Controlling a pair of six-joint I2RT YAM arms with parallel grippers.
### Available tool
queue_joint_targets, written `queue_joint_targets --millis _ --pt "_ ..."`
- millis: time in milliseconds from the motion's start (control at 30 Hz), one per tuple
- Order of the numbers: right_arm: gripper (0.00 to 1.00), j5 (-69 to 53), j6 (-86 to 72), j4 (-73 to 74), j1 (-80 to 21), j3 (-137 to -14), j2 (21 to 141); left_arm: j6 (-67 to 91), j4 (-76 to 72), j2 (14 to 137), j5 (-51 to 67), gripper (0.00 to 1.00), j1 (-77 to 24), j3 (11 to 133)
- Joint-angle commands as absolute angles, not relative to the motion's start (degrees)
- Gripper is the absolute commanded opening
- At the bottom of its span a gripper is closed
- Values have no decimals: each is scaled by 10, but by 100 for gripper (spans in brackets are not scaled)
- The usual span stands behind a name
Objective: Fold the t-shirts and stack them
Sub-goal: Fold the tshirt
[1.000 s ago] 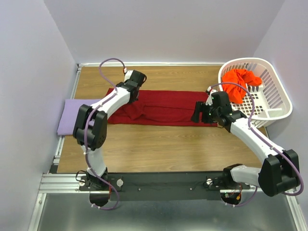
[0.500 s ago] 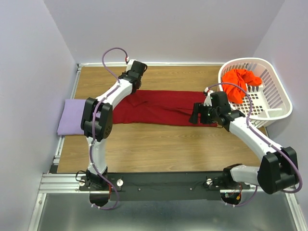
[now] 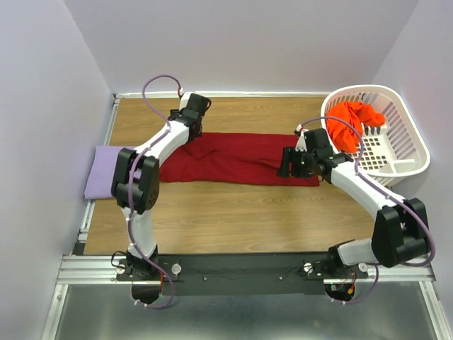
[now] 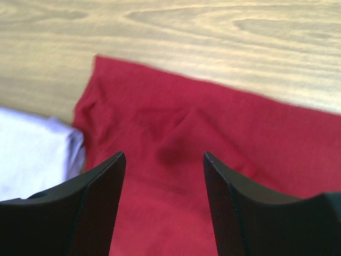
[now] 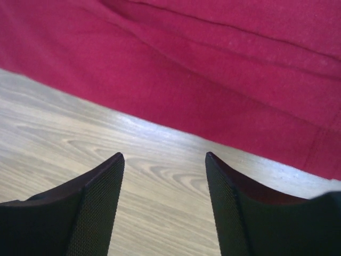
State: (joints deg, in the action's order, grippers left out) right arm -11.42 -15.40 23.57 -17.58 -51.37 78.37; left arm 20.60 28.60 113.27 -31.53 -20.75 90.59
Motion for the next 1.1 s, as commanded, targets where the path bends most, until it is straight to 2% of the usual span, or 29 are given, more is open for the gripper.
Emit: queue_joint_targets --millis 0,133,167,433,633,933,1067 --pt "63 -109 -150 226 -183 -539 822 250 289 1005 -321 63 -201 846" --pt "52 -91 -152 211 -204 -546 861 258 270 928 -285 49 -190 715" --pt "49 -91 -153 207 -207 -551 878 261 261 902 -273 49 -186 694" --pt "43 -20 -163 185 -218 -591 959 263 189 759 -257 46 -142 506" --pt "41 81 -149 185 -217 -645 1015 263 143 715 -271 46 -133 460" --pt "42 225 -125 186 -197 -758 1088 253 130 726 -262 46 -130 459" --pt "42 208 -110 192 -195 -787 1081 251 128 731 -255 46 -127 460"
